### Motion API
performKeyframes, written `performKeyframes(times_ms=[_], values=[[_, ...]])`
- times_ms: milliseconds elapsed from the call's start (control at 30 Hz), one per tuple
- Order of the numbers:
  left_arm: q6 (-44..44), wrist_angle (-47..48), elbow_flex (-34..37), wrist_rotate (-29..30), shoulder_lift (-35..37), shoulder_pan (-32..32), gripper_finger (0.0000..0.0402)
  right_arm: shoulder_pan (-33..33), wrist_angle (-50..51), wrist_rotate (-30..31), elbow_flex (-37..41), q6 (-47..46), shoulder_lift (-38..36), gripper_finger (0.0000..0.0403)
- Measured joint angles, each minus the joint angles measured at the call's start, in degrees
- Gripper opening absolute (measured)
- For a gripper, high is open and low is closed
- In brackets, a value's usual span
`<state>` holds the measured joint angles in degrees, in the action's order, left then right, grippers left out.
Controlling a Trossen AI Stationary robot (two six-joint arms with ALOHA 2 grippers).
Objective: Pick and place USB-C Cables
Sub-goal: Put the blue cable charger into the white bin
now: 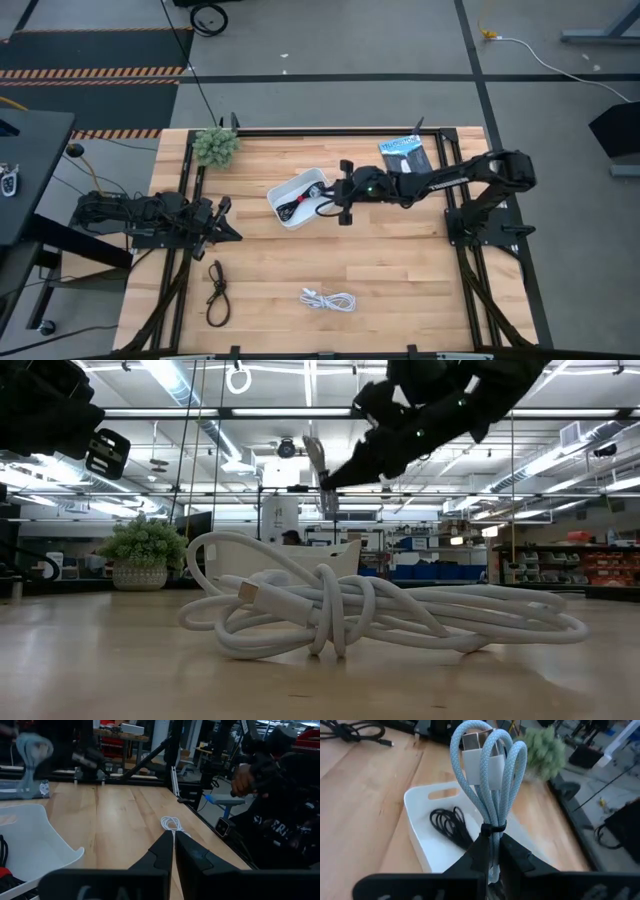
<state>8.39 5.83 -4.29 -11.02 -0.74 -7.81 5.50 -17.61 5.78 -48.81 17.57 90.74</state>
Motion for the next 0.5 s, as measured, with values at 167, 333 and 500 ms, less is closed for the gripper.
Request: performKeyframes(times_ms=[167, 333, 500], values=[[0.0, 0.0, 0.0, 0.01, 0.01, -0.01, 0.0025, -0.94, -3.13, 0.9, -0.95, -0.57, 7.25, 0.0032], [0.02, 0.01, 0.0, 0.01, -0.01, 0.01, 0.0025, -0.93, 0.75, 4.82, -6.32, -0.17, 12.67, 0.0032], [0.0, -0.05, 0.0, 0.01, 0.01, 0.0, 0.0025, -0.98, 14.01, 7.61, -13.95, 0.88, 15.21, 0.0042]])
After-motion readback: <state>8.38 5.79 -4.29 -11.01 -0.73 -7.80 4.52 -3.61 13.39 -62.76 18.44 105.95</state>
